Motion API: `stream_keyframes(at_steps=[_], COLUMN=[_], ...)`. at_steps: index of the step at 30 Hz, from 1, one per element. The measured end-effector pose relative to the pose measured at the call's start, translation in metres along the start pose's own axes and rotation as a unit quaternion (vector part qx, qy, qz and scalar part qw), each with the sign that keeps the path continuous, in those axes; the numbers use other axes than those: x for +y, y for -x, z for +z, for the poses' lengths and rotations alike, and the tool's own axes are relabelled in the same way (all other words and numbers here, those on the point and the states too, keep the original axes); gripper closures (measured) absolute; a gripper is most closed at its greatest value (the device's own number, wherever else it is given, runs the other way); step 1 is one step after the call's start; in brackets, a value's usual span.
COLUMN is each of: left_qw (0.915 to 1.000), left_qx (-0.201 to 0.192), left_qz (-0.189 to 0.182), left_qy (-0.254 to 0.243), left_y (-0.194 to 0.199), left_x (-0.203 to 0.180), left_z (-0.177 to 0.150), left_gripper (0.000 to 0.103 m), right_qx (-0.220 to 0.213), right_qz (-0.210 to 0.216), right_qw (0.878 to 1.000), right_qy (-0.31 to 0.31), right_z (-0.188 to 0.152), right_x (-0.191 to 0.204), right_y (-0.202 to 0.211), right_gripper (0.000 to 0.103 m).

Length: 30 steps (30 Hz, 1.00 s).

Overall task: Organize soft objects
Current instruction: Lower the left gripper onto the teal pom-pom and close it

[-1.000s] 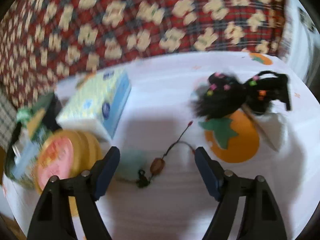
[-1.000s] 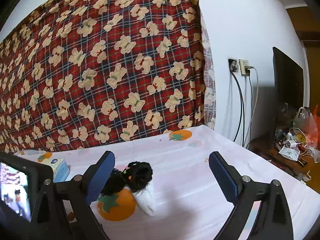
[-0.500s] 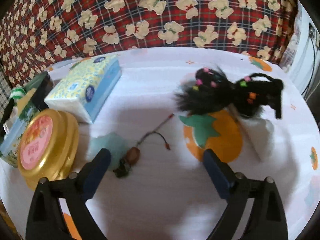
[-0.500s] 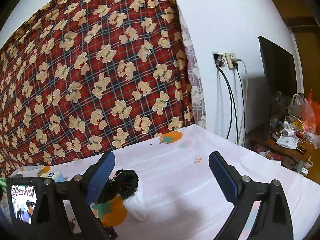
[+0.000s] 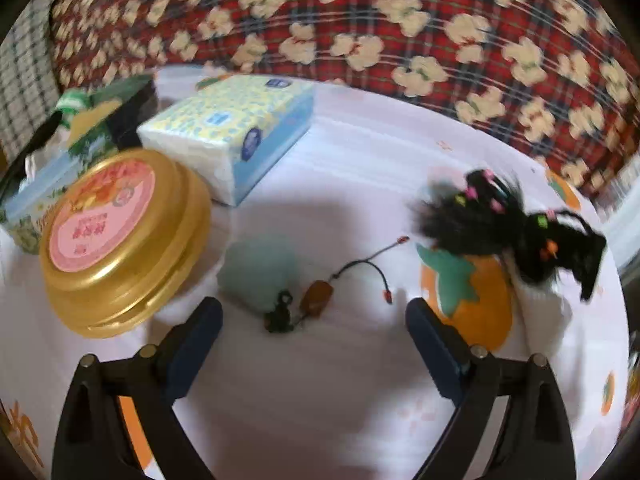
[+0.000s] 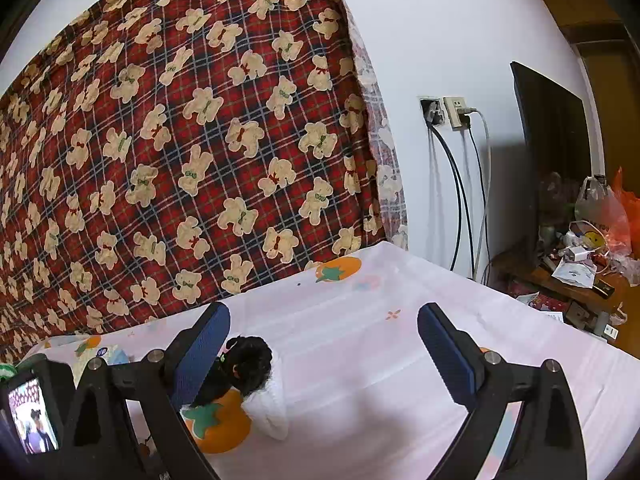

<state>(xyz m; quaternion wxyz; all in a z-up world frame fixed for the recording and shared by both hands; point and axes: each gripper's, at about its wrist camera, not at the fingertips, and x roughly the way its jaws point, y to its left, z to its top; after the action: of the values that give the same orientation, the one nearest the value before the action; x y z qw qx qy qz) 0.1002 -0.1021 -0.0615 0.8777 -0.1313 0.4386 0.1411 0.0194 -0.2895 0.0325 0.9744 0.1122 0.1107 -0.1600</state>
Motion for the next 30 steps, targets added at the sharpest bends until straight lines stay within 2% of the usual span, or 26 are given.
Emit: stream_keyframes(at_steps=[3, 6, 9, 17, 20, 22, 26, 28, 30], left_qw=[0.9995, 0.9986, 0.9982, 0.9987, 0.9985, 0.9983, 0.9983, 0.9988, 0.9990], left_qx=[0.004, 0.013, 0.016, 0.002, -0.010, -0.022, -0.029, -0.028, -0.023], left_qz=[0.009, 0.022, 0.056, 0.044, 0.044, 0.032, 0.006, -0.016, -0.038], left_qy=[0.030, 0.047, 0.013, 0.026, 0.030, 0.044, 0.051, 0.038, 0.007], left_y=[-0.005, -0.010, -0.014, -0.014, -0.007, -0.003, -0.001, -0.001, -0.001], left_x=[-0.002, -0.005, -0.013, -0.003, -0.004, 0.001, 0.007, 0.008, 0.005], left_z=[0.007, 0.011, 0.009, 0.012, 0.010, 0.011, 0.012, 0.012, 0.012], left_gripper=[0.001, 0.000, 0.000, 0.003, 0.022, 0.046, 0.065, 0.075, 0.076], right_qx=[0.004, 0.006, 0.005, 0.006, 0.009, 0.011, 0.008, 0.011, 0.014], right_qz=[0.001, 0.003, 0.001, 0.003, 0.002, 0.002, -0.002, -0.004, -0.005], right_qw=[1.000, 1.000, 1.000, 1.000, 1.000, 1.000, 1.000, 1.000, 0.999], right_qy=[0.004, 0.004, 0.003, -0.015, -0.019, -0.020, -0.025, -0.028, -0.032], right_z=[-0.001, -0.001, -0.001, -0.001, -0.001, -0.001, -0.001, -0.001, -0.002], right_x=[0.001, 0.002, 0.001, -0.004, -0.005, -0.005, -0.008, -0.009, -0.011], right_y=[-0.002, -0.002, -0.001, -0.002, -0.002, -0.003, -0.001, -0.002, -0.003], right_gripper=[0.006, 0.006, 0.007, 0.006, 0.007, 0.007, 0.007, 0.007, 0.007])
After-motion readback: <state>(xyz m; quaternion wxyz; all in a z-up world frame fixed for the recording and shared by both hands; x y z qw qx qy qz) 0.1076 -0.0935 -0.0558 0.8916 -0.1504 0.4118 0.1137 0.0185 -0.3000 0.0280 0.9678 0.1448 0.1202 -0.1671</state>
